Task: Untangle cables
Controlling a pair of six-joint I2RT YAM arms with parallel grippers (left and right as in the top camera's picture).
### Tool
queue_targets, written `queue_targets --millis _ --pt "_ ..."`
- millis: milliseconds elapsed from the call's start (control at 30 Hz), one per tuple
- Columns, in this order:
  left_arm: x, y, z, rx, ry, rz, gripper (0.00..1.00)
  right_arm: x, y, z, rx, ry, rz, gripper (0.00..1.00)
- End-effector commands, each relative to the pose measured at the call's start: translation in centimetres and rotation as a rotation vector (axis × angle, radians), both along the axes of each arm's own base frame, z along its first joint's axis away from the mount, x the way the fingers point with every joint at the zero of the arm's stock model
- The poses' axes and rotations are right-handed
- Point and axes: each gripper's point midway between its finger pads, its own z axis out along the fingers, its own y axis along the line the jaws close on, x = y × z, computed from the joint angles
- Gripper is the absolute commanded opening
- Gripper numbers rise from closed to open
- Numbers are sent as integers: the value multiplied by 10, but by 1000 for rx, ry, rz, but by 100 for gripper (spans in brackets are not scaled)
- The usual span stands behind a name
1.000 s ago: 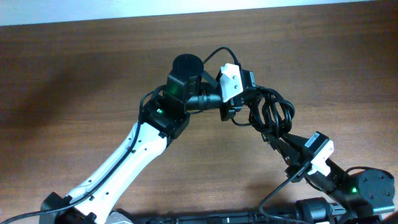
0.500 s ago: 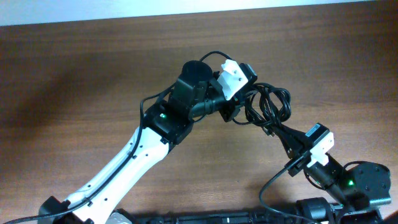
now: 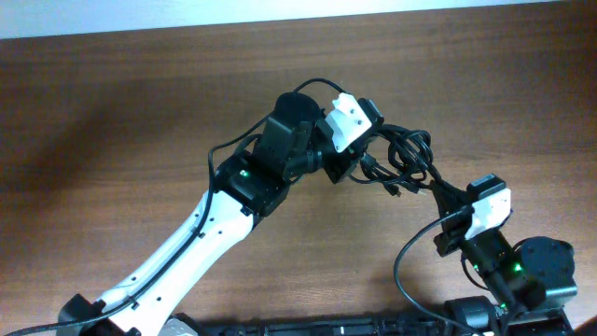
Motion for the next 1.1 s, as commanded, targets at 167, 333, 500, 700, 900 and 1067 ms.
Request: queue_targets --millis 167,333,500,700,900,1067 --pt "13 33 19 100 -148 70 0 1 -23 9 4 -25 -141 4" --pt "14 32 23 88 -162 73 0 0 -19 9 9 -24 -115 33" --pt "27 34 37 -32 -71 206 0 -1 -12 9 17 -23 -76 95" --pt "31 32 48 -153 36 285 0 -1 -13 11 17 -28 -79 100" --pt "2 2 50 -161 42 196 0 1 -16 16 17 -52 -98 100" --pt "-11 -1 32 -102 97 176 0 3 -49 4 69 9 -311 100"
